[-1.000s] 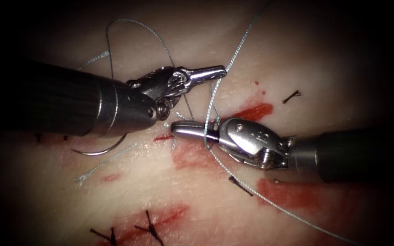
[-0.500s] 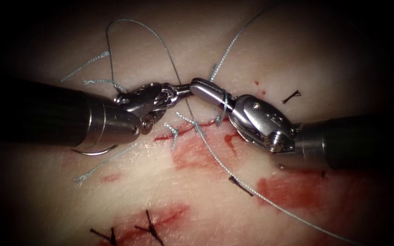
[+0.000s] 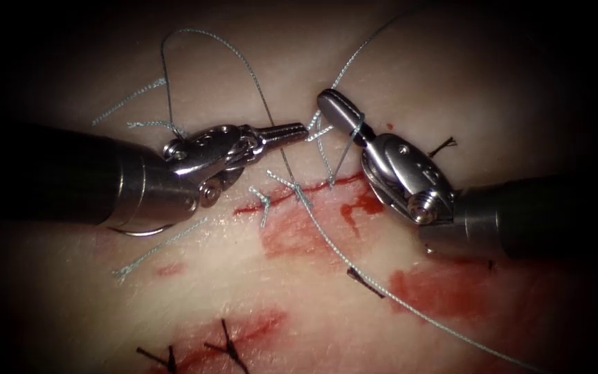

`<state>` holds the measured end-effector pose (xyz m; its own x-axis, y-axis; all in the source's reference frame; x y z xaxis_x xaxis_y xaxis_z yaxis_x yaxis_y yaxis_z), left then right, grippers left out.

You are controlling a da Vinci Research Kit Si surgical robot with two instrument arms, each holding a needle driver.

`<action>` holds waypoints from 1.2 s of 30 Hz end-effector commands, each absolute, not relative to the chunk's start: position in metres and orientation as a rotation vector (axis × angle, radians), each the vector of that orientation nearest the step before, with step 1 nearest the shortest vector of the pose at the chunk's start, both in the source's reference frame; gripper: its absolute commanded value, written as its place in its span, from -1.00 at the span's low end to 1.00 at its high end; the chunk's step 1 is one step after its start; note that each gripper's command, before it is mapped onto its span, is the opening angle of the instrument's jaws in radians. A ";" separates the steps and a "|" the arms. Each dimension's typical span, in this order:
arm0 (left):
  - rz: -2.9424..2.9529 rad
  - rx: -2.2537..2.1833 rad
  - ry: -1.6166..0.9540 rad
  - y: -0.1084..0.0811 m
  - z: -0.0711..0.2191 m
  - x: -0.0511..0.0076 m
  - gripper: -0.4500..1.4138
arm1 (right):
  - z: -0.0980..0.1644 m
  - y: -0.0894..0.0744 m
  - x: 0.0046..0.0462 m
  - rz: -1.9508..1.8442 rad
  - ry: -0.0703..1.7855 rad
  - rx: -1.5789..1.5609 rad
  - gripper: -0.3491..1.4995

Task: Wound Closure

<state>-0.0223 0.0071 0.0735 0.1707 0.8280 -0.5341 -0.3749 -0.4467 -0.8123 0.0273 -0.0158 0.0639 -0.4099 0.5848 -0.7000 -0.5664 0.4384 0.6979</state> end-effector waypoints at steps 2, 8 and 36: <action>1.508 -1.442 -0.450 0.007 0.074 -0.0226 -1.00 | 0.065 -0.017 0.0279 1.356 1.476 0.000 -1.00; 1.558 -1.506 -0.432 0.007 0.073 -0.0230 -1.00 | 0.065 -0.017 0.0276 1.367 1.377 0.044 -1.00; 1.584 -1.564 -0.453 0.008 0.073 -0.0232 -1.00 | 0.066 -0.018 0.0290 1.372 1.203 0.074 0.00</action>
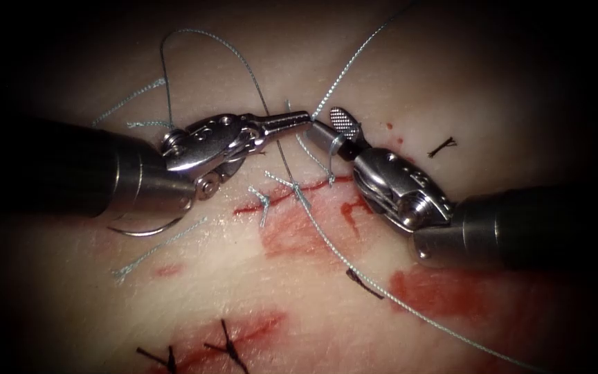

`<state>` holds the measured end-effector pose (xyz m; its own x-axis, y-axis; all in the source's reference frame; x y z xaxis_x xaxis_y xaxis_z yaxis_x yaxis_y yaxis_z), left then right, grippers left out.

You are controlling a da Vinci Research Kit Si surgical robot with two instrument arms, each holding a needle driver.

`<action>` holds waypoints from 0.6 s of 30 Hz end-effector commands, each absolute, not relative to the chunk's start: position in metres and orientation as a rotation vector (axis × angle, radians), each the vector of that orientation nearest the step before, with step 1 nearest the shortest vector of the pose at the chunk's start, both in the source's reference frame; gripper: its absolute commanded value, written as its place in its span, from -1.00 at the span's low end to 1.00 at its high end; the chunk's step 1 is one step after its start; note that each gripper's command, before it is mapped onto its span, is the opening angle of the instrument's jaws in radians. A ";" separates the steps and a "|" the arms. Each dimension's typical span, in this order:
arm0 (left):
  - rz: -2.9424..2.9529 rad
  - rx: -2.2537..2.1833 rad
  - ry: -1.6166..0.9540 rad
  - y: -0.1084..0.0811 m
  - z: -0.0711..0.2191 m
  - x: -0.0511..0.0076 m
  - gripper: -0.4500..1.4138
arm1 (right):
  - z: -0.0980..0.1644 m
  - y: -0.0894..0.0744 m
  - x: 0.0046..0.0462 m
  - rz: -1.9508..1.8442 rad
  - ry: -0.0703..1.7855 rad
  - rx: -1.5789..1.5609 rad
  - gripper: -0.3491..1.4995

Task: Wound Closure

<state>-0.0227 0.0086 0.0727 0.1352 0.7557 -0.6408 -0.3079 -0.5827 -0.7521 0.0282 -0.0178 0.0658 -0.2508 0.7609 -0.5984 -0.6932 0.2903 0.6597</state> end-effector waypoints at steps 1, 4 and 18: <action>1.584 -1.564 -0.454 0.008 0.073 -0.0232 -1.00 | 0.067 -0.018 0.0290 1.371 1.197 0.076 0.00; 1.580 -1.562 -0.457 0.008 0.073 -0.0233 -1.00 | 0.067 -0.018 0.0292 1.361 1.200 0.088 0.24; 1.547 -1.326 -0.672 0.003 0.075 -0.0250 -1.00 | 0.067 -0.020 0.0288 1.319 1.108 0.161 -0.07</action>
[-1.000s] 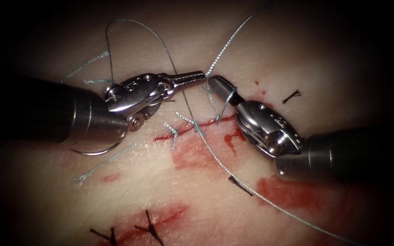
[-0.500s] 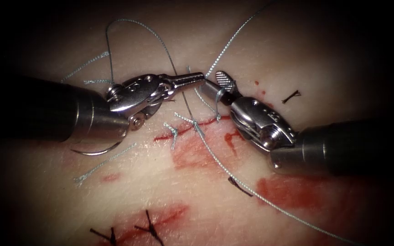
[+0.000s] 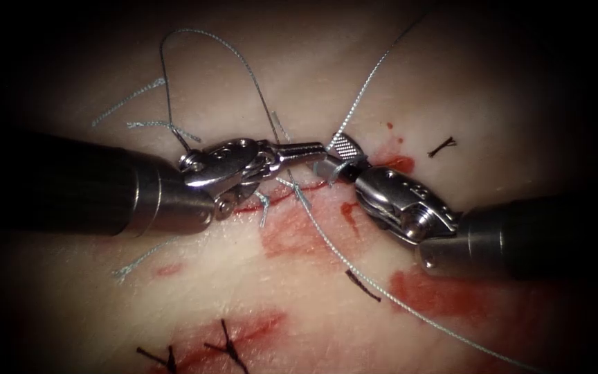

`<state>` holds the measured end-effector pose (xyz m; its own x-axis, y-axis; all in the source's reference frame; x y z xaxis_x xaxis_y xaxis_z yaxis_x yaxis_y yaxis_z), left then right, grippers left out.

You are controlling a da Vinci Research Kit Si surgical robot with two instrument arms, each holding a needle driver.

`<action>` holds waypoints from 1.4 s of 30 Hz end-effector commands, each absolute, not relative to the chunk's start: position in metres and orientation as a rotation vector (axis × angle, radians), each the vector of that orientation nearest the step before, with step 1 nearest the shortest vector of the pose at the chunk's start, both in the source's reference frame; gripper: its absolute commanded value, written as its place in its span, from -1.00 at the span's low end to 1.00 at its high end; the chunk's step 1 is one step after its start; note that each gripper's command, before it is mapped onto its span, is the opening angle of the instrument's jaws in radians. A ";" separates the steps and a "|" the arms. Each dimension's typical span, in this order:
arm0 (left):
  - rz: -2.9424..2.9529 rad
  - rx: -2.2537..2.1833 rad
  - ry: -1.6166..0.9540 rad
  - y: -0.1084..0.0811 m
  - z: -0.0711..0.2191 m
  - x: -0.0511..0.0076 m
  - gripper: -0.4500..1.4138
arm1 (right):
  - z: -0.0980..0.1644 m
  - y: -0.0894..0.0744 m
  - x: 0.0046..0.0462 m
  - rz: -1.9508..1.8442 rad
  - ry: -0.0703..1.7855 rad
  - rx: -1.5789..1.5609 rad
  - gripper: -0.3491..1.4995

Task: Wound Closure

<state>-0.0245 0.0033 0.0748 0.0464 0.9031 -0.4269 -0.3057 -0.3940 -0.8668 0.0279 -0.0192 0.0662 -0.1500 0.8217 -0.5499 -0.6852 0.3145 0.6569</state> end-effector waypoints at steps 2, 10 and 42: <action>1.550 -1.294 -0.686 0.003 0.076 -0.0251 -1.00 | 0.067 -0.020 0.0288 1.312 1.101 0.169 -0.07; 1.555 -1.250 -0.703 0.002 0.076 -0.0246 -1.00 | 0.067 -0.019 0.0293 1.269 1.096 0.159 -0.02; 1.473 -1.275 -0.730 0.003 0.074 -0.0238 -1.00 | 0.067 -0.018 0.0308 1.006 1.070 0.156 -0.15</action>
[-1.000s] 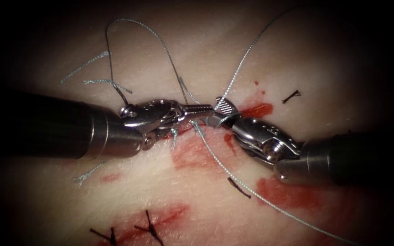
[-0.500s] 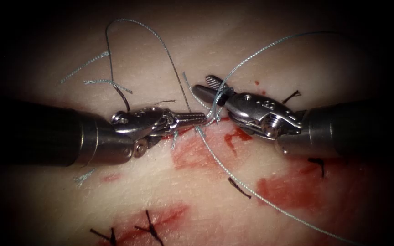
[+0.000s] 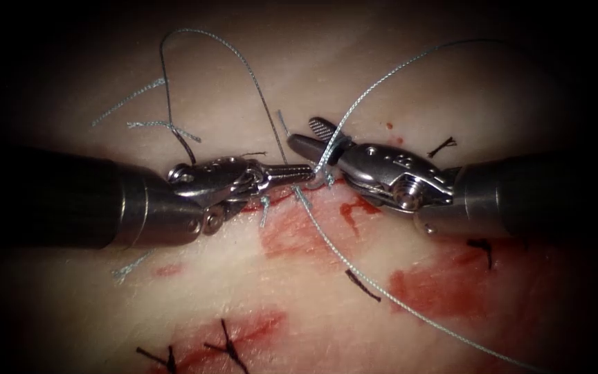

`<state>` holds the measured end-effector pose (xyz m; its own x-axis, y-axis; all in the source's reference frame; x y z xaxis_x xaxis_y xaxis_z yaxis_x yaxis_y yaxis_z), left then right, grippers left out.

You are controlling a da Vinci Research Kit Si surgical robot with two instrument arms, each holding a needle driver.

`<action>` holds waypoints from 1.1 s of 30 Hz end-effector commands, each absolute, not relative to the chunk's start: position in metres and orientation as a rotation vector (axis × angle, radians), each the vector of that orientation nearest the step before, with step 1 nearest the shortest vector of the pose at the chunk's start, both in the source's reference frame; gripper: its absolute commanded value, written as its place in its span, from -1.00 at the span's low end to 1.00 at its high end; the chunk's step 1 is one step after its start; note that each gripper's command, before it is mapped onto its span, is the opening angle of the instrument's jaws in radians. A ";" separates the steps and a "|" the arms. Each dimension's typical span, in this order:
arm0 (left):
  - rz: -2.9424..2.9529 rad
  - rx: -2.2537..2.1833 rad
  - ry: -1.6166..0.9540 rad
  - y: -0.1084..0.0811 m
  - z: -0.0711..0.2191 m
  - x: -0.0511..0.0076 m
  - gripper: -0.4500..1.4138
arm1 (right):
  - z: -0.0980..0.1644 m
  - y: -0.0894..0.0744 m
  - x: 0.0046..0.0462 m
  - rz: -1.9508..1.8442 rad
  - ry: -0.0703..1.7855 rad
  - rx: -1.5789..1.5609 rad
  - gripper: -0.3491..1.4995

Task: Wound Closure

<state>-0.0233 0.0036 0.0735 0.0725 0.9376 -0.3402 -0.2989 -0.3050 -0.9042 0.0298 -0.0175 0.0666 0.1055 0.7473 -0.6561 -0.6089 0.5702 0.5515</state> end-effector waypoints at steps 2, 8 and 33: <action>1.473 -1.275 -0.730 0.003 0.074 -0.0238 -1.00 | 0.067 -0.018 0.0311 1.002 1.071 0.160 -0.13; 1.471 -1.278 -0.729 0.003 0.074 -0.0238 -1.00 | 0.067 -0.018 0.0323 0.994 1.069 0.163 -0.16; 1.446 -1.282 -0.492 0.011 0.077 -0.0202 -1.00 | 0.065 -0.019 0.0264 0.928 1.139 0.257 -1.00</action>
<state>-0.0197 0.0112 0.0763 0.1716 0.8781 -0.4467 -0.4497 -0.3336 -0.8286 0.0257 -0.0187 0.0652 0.1070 0.7407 -0.6632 -0.4982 0.6172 0.6089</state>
